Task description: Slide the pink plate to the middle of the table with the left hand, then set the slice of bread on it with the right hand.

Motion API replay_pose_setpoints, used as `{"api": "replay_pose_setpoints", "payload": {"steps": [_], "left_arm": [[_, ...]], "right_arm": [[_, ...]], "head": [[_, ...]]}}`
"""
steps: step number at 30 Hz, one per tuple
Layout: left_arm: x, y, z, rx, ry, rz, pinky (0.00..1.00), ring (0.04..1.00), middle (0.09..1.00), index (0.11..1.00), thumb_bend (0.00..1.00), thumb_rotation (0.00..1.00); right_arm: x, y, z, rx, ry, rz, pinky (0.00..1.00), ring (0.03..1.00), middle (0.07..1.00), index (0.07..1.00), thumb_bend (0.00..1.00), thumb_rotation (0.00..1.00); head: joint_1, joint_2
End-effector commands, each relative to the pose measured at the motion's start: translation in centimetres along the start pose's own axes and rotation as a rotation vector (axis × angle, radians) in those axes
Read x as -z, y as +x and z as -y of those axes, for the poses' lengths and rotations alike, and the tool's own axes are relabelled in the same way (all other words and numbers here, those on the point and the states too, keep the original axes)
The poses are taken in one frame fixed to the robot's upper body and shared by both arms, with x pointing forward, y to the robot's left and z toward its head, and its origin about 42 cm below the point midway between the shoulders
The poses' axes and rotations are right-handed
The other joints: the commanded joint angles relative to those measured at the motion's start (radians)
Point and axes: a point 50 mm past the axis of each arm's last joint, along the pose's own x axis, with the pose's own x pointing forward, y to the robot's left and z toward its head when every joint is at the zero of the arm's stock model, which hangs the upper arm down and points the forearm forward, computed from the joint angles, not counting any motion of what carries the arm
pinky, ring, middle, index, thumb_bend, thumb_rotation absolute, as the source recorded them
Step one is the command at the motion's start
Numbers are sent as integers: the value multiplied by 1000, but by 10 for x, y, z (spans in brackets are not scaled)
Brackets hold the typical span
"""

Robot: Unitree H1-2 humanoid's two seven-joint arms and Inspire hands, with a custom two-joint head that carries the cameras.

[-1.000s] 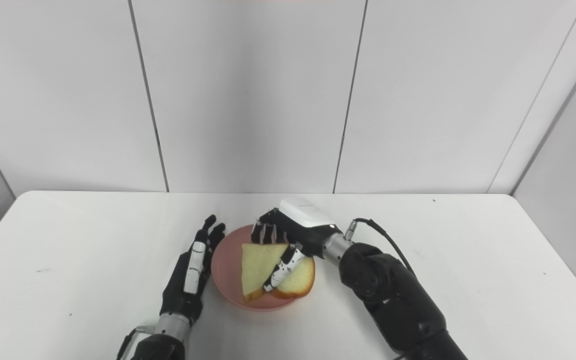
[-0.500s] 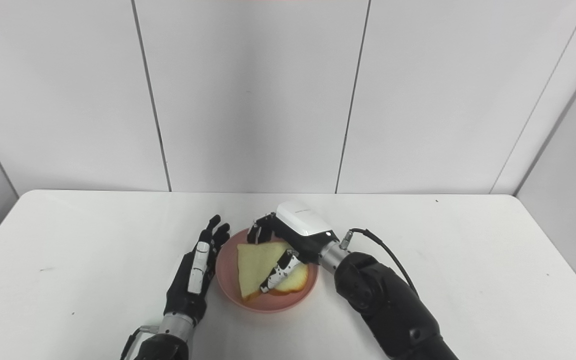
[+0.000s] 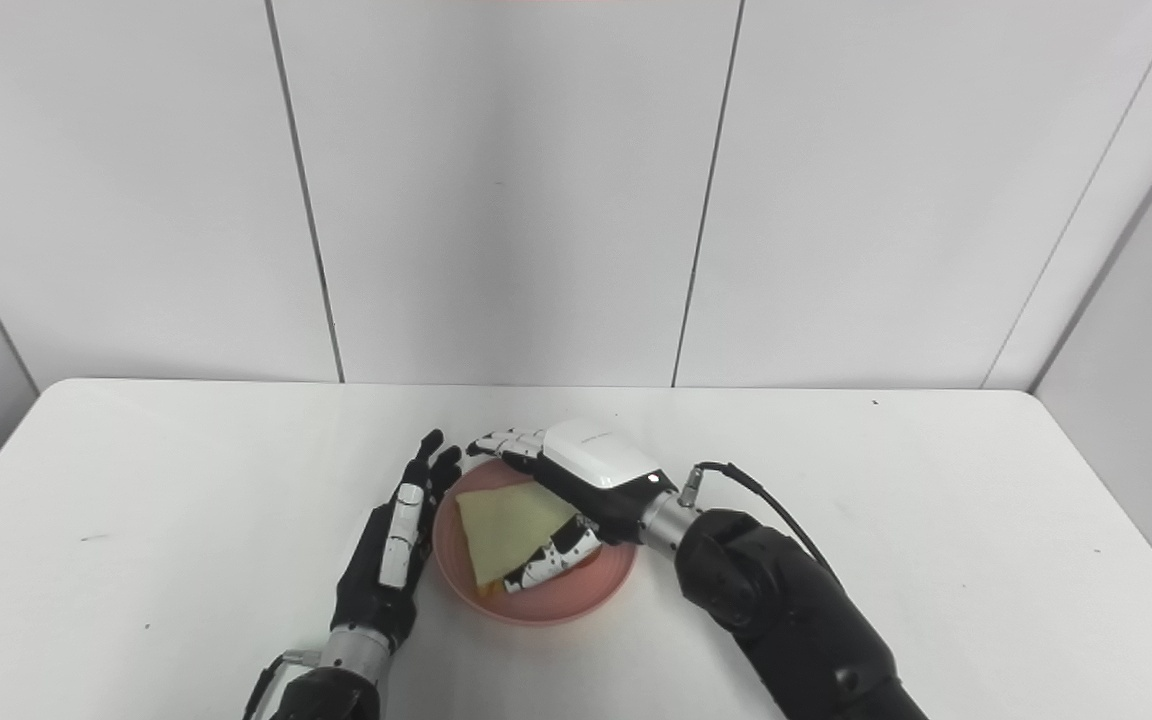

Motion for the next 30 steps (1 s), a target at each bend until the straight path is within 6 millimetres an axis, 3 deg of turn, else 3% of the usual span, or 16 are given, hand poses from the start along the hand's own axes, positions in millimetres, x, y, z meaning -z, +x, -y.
{"api": "replay_pose_setpoints", "payload": {"steps": [1, 3, 11, 13, 18, 23, 28, 30], "left_arm": [[-5, 5, 7, 18, -12, 22, 963, 957, 952, 949, 771, 1000], [-5, 5, 7, 16, -8, 24, 969, 958, 954, 953, 775, 1000], [-7, 4, 6, -7, -3, 29, 1000, 977, 962, 949, 774, 1000], [-7, 3, 6, -13, 3, 29, 1000, 980, 968, 947, 779, 1000], [-8, 1, 5, -24, 11, 40, 1000, 990, 985, 956, 787, 1000], [-13, -4, 4, -37, 14, 70, 1000, 1000, 999, 991, 781, 1000], [-15, -9, 3, -47, 21, 93, 1000, 1000, 1000, 1000, 801, 1000], [-16, -11, 2, -51, 23, 95, 1000, 1000, 1000, 1000, 807, 1000]], "right_arm": [[-2, -3, 24, 36, -35, 9, 936, 971, 958, 931, 822, 432], [-3, -8, 26, 16, -57, 0, 976, 990, 984, 962, 874, 514], [-3, -30, 28, 39, -63, -35, 998, 1000, 1000, 1000, 911, 596], [1, -40, 24, 109, -5, -36, 999, 1000, 1000, 1000, 920, 603], [6, -57, 0, 364, 364, -16, 909, 1000, 1000, 1000, 951, 669], [-2, -62, -11, 521, 538, 11, 993, 1000, 1000, 1000, 887, 771], [-5, -67, -27, 622, 683, -1, 1000, 1000, 1000, 1000, 852, 878], [-6, -69, -34, 651, 773, 6, 1000, 1000, 1000, 1000, 848, 869]], "head": [[1, 0], [-1, 1], [-1, 4], [-1, 2], [3, 6], [2, 12], [5, 15], [3, 18]]}}
